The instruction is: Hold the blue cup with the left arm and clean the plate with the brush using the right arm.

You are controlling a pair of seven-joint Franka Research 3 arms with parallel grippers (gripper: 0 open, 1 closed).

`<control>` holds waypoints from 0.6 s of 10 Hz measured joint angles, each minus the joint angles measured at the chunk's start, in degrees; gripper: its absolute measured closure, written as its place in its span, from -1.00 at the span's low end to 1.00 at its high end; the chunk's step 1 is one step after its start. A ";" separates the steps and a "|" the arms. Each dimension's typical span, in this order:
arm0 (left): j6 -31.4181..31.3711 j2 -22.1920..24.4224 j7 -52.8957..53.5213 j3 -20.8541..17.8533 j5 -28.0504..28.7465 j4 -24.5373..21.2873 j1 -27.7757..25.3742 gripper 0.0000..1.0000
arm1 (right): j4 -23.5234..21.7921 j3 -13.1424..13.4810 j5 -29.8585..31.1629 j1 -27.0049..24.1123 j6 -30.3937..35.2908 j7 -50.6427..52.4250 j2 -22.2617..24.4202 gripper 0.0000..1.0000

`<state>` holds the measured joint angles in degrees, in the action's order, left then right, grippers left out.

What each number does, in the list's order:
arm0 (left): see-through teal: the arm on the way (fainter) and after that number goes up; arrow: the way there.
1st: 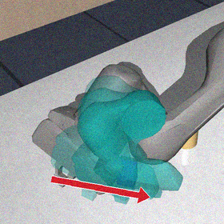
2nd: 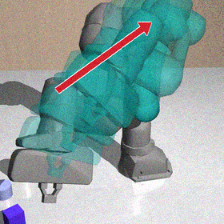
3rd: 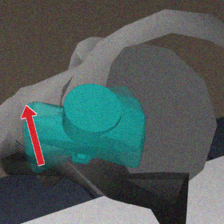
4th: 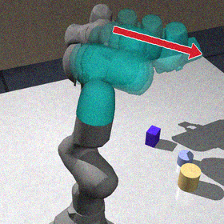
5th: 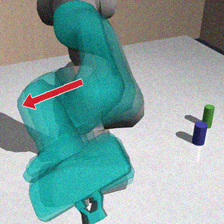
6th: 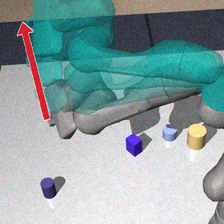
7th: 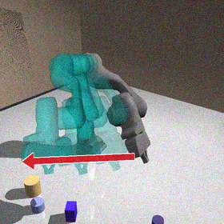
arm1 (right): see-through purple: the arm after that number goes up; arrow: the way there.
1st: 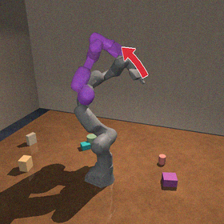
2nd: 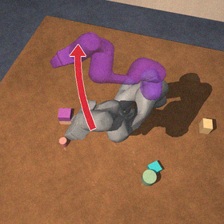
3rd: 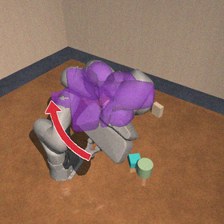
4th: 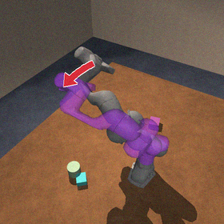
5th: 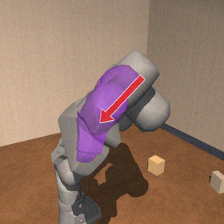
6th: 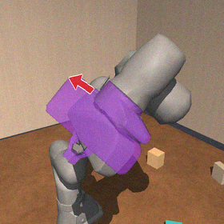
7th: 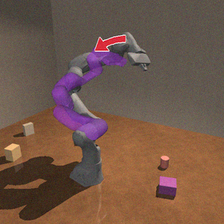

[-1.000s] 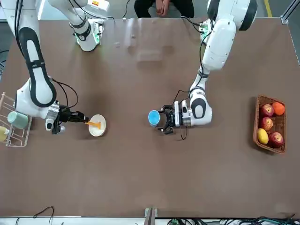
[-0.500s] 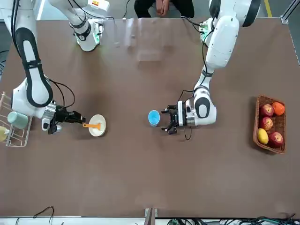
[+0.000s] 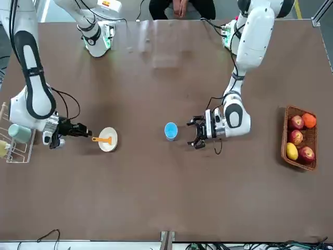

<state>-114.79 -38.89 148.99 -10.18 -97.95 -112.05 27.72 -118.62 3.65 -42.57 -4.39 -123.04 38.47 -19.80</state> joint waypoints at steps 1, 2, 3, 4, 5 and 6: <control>-1.34 1.82 -0.43 -1.68 2.19 -1.39 -0.20 -1.00 | 1.32 -0.01 4.87 -0.03 -0.01 0.06 0.21 0.04; -2.87 3.99 -3.37 -3.36 6.38 -2.06 -0.82 -1.00 | 3.22 -0.06 10.15 -0.03 -0.01 0.00 0.54 -0.12; -3.85 6.26 -9.17 -4.74 12.60 -2.09 -1.62 -1.00 | 4.90 -0.12 14.51 -0.02 -0.02 0.09 1.01 -0.22; -4.97 8.63 -14.38 -5.98 18.95 -2.05 -2.24 -1.00 | 6.36 -0.21 17.79 -0.01 -0.02 0.10 1.51 -0.30; -6.80 10.86 -17.57 -7.24 24.51 -2.04 -2.73 -1.00 | 7.53 -0.40 20.27 0.10 -0.03 0.27 1.89 -0.56; -8.37 12.70 -19.49 -9.08 29.31 -2.04 -2.88 -1.00 | 8.70 -0.63 23.10 0.31 -0.15 0.41 2.15 -0.87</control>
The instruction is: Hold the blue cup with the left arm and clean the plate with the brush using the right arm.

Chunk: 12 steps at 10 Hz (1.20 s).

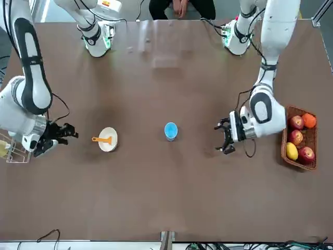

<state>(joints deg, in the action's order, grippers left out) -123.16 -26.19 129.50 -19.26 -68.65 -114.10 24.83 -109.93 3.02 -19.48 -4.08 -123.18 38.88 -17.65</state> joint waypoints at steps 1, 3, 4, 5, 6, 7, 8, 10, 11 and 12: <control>-0.63 1.39 -2.33 -2.01 5.72 0.22 -0.03 -1.00 | 1.36 -0.14 3.63 0.14 -0.18 0.05 0.33 -1.00; -0.71 3.66 -13.98 -4.12 21.16 3.59 -0.50 -1.00 | 4.97 -0.16 8.44 0.21 -0.05 -0.08 0.78 -1.00; -0.69 4.62 -20.89 -4.25 27.26 5.84 -0.90 -1.00 | 6.21 -0.16 9.09 0.41 0.11 -1.25 0.96 -1.00; -0.65 5.42 -27.23 -4.29 31.52 7.24 -0.97 -1.00 | 6.98 -0.15 9.48 0.84 0.46 -5.12 1.50 -1.00; -0.66 6.26 -35.17 -4.27 35.72 7.94 -0.84 -1.00 | 7.68 -0.18 11.13 1.72 2.27 -11.89 2.79 -1.00; -0.69 7.53 -44.84 -4.22 40.39 8.29 -0.73 -1.00 | 8.96 -0.08 13.50 3.16 6.15 -19.92 4.81 -1.00; -0.68 9.21 -54.70 -4.19 43.67 8.58 -0.70 -1.00 | 10.90 0.49 14.55 5.17 11.03 -26.90 7.05 -1.00; 0.29 12.92 -70.48 -4.17 47.69 8.70 -0.69 -1.00 | 14.32 2.61 15.18 7.65 19.05 -35.32 11.32 -1.00; 0.77 14.36 -77.97 -4.17 49.84 8.69 -0.69 -1.00 | 15.73 3.23 15.23 7.67 22.74 -37.51 13.01 -1.00; 0.88 15.35 -85.61 -4.13 52.27 8.71 -0.69 -1.00 | 17.19 3.52 15.44 7.67 26.39 -38.85 14.40 -1.00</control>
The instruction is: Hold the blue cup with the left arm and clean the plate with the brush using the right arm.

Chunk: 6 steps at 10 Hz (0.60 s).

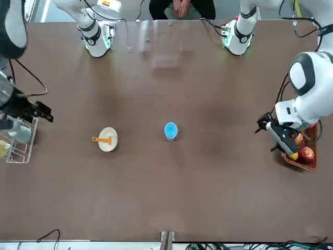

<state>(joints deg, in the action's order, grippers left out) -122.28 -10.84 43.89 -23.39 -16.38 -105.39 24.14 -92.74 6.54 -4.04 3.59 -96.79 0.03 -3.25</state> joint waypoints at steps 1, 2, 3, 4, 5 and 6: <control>0.35 0.75 -5.87 0.11 1.61 0.13 0.01 -1.00 | 1.20 0.00 0.95 0.04 3.32 -0.80 1.40 -1.00; 1.52 1.69 -9.29 0.33 2.75 0.49 0.04 -1.00 | 2.45 -0.01 1.79 0.09 7.04 -1.92 2.70 -1.00; 3.35 2.66 -11.84 0.64 4.21 1.13 0.16 -1.00 | 3.78 -0.30 1.98 0.18 10.13 -3.41 3.68 -1.00; 5.70 3.59 -16.14 0.80 5.29 2.57 0.46 -1.00 | 4.63 -1.10 2.01 0.34 11.16 -4.75 4.47 -1.00; 8.44 4.37 -21.60 0.96 6.08 4.73 0.65 -1.00 | 4.88 -1.82 2.06 0.56 10.94 -5.56 4.94 -1.00; 12.50 4.89 -26.27 1.35 7.92 8.02 0.76 -1.00 | 4.89 -2.11 2.10 0.66 10.28 -5.98 5.06 -1.00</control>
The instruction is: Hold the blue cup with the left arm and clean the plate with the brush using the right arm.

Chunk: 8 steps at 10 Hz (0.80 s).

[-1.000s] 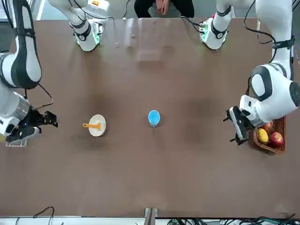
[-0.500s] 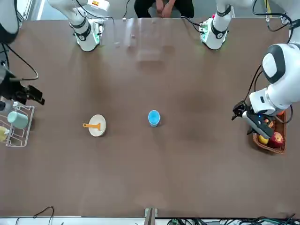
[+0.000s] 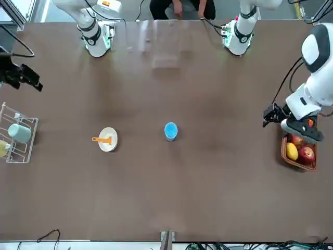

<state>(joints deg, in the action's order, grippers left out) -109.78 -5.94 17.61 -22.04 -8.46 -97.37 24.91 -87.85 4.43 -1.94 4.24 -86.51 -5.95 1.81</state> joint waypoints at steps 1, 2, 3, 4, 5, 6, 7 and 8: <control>4.60 0.26 -4.28 0.66 1.85 3.99 0.09 -1.00 | -0.17 -0.03 0.03 0.00 -0.93 -0.08 -0.02 -1.00; 8.40 0.35 -8.44 1.20 2.88 7.60 0.18 -1.00 | -0.58 -0.02 0.08 0.00 -1.86 -0.08 -0.02 -1.00; 10.41 0.37 -10.88 1.34 3.26 9.97 0.22 -1.00 | -1.25 0.00 0.28 0.00 -2.88 -0.08 0.02 -1.00; 11.66 0.37 -11.64 1.32 3.32 11.05 0.21 -1.00 | -2.11 0.01 1.16 0.00 -3.68 -0.08 0.03 -1.00; 13.31 0.32 -12.15 1.32 3.33 11.60 0.21 -1.00 | -2.95 0.02 1.94 0.00 -4.36 -0.08 0.05 -1.00; 14.92 0.31 -12.42 1.32 3.33 12.22 0.20 -1.00 | -3.67 0.02 2.25 0.00 -5.12 -0.08 0.06 -1.00; 15.73 0.31 -12.57 1.28 3.34 12.75 0.11 -1.00 | -3.97 0.02 2.34 0.00 -5.50 -0.08 0.06 -1.00; 16.03 0.31 -12.60 1.26 3.35 13.07 -0.14 -1.00 | -4.02 0.02 2.36 0.00 -5.70 -0.08 0.06 -1.00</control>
<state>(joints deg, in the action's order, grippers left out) -93.75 -5.63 5.02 -20.78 -5.10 -84.30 24.77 -91.87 4.45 0.42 4.24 -92.21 -6.04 1.88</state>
